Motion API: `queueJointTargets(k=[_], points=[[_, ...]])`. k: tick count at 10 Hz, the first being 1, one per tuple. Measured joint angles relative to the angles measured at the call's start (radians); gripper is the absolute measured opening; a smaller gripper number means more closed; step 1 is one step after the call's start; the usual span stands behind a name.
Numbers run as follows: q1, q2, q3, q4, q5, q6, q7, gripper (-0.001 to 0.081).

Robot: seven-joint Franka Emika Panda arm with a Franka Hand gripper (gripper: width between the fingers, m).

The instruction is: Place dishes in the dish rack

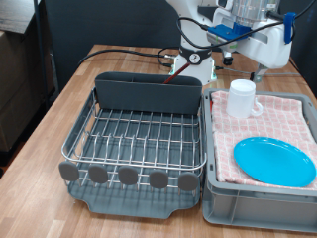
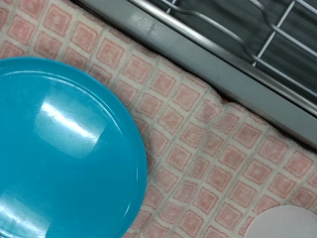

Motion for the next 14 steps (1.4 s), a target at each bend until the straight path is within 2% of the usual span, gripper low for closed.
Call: queueJointTargets(k=[2, 5, 7, 11, 14], points=[[0.001, 0.000, 0.007, 0.001, -0.030, 0.040, -0.003, 0.0803], [0.011, 0.001, 0.048, 0.044, -0.024, 0.007, -0.002, 0.0803], [0.018, 0.014, 0.069, 0.056, 0.006, 0.018, -0.009, 0.0803], [0.019, 0.086, 0.076, 0.030, 0.090, 0.157, -0.086, 0.0803], [0.018, 0.158, 0.070, -0.019, 0.149, 0.323, -0.170, 0.0803]])
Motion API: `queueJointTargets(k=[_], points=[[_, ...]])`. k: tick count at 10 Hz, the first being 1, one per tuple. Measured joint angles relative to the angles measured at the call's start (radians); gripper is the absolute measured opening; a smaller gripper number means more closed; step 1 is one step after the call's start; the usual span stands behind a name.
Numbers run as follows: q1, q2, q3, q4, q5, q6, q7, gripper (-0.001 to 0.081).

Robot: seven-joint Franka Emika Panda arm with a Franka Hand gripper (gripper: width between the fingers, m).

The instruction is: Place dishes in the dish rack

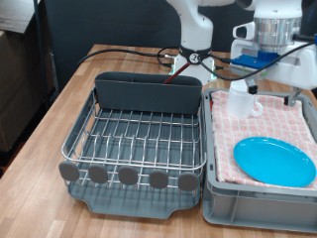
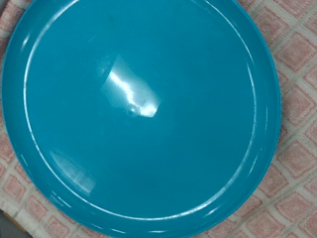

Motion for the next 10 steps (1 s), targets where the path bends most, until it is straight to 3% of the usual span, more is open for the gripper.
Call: queueJointTargets(k=[3, 7, 10], points=[[0.000, 0.067, 0.000, -0.019, 0.040, 0.099, -0.037, 0.0803], [-0.001, 0.103, -0.002, -0.018, 0.054, 0.083, -0.040, 0.0803], [-0.017, 0.110, 0.024, -0.052, 0.188, 0.193, -0.189, 0.0803]])
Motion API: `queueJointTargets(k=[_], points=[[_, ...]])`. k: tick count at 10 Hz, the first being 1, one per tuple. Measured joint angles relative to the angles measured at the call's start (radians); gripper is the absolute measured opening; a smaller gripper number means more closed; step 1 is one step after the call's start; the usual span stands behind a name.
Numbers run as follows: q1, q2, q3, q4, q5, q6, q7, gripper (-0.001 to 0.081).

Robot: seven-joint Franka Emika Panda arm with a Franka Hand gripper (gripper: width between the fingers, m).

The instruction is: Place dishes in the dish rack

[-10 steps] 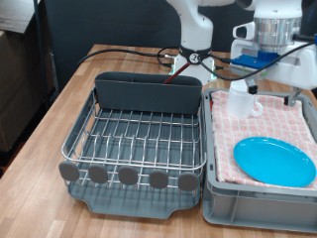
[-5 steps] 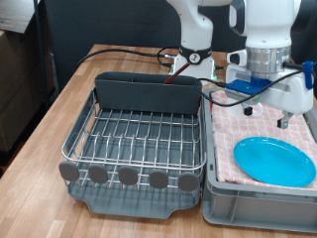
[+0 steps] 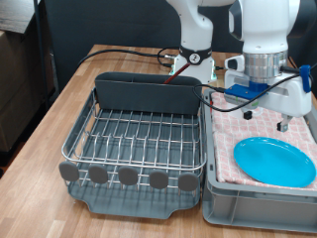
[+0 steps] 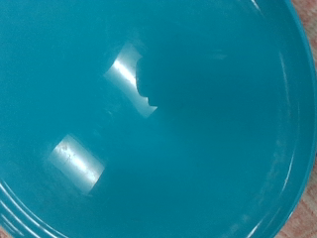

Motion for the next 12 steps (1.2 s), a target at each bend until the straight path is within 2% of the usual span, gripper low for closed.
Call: queueJointTargets(k=[3, 9, 12], points=[[-0.008, 0.020, 0.011, -0.024, 0.089, 0.063, -0.102, 0.0803], [-0.013, 0.068, 0.010, -0.027, 0.128, 0.107, -0.154, 0.0803], [-0.030, 0.092, 0.025, -0.027, 0.168, 0.131, -0.195, 0.0803]])
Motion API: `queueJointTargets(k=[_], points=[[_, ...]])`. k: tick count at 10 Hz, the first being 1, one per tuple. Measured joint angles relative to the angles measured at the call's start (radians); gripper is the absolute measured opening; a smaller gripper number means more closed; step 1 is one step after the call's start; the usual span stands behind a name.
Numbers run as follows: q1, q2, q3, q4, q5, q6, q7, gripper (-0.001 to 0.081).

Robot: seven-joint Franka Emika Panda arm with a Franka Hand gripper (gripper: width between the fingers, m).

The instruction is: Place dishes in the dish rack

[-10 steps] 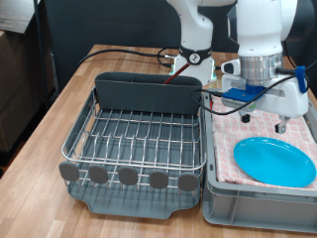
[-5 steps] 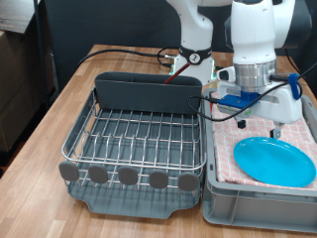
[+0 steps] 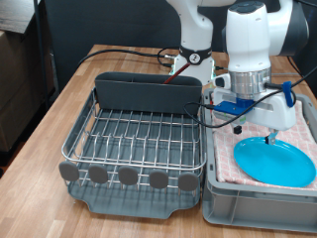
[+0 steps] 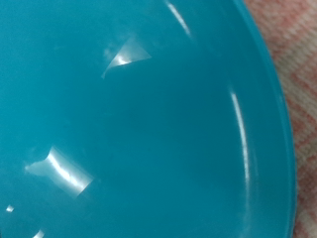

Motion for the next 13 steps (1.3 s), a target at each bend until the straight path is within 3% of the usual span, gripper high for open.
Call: queueJointTargets(k=[6, 7, 8, 10, 11, 12, 13], points=[[-0.044, 0.032, 0.052, 0.001, 0.060, 0.042, -0.068, 0.0803], [-0.048, 0.034, 0.056, 0.002, 0.060, 0.045, -0.069, 0.0709], [-0.048, 0.035, 0.056, 0.002, 0.060, 0.047, -0.069, 0.0709], [-0.048, 0.039, 0.058, 0.002, 0.060, 0.050, -0.069, 0.0382], [-0.048, 0.040, 0.058, 0.002, 0.060, 0.051, -0.069, 0.0382], [-0.048, 0.042, 0.058, 0.002, 0.060, 0.052, -0.069, 0.0222], [-0.048, 0.043, 0.058, 0.000, 0.060, 0.052, -0.069, 0.0222]])
